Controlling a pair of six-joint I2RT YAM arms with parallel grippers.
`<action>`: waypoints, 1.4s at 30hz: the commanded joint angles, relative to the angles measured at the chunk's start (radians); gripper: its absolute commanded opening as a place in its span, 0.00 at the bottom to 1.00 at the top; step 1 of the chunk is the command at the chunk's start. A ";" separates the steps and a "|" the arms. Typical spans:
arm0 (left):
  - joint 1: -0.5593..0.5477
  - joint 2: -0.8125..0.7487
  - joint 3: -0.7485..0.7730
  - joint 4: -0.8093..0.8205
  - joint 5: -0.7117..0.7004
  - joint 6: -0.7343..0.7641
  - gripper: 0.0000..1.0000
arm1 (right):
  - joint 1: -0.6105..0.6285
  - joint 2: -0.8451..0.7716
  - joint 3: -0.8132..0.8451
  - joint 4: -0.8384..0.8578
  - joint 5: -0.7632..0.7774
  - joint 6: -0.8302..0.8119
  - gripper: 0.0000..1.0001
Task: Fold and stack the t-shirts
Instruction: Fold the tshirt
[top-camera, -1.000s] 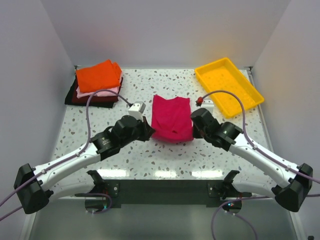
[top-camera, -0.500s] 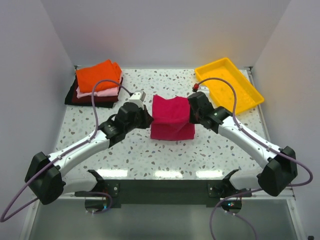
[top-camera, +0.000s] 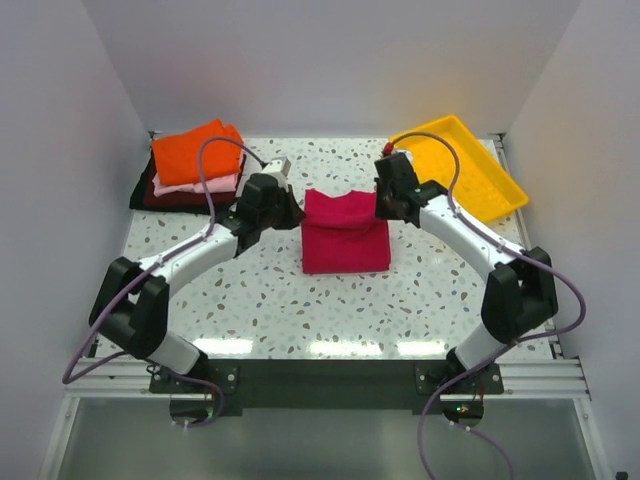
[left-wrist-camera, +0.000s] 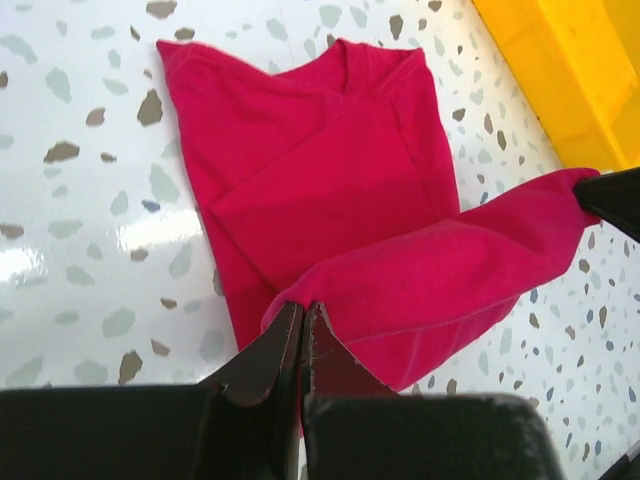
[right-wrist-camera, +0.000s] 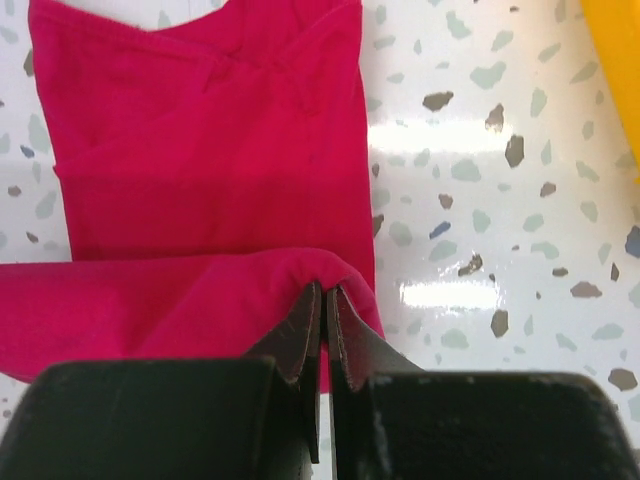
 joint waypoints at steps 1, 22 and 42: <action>0.038 0.075 0.116 0.081 0.059 0.047 0.00 | -0.046 0.072 0.123 0.043 -0.040 -0.050 0.00; 0.134 0.191 0.210 0.103 0.061 0.053 1.00 | -0.149 0.074 0.099 0.181 -0.225 -0.037 0.91; 0.206 0.183 -0.125 0.482 0.450 -0.062 1.00 | -0.103 0.224 -0.079 0.427 -0.552 0.039 0.64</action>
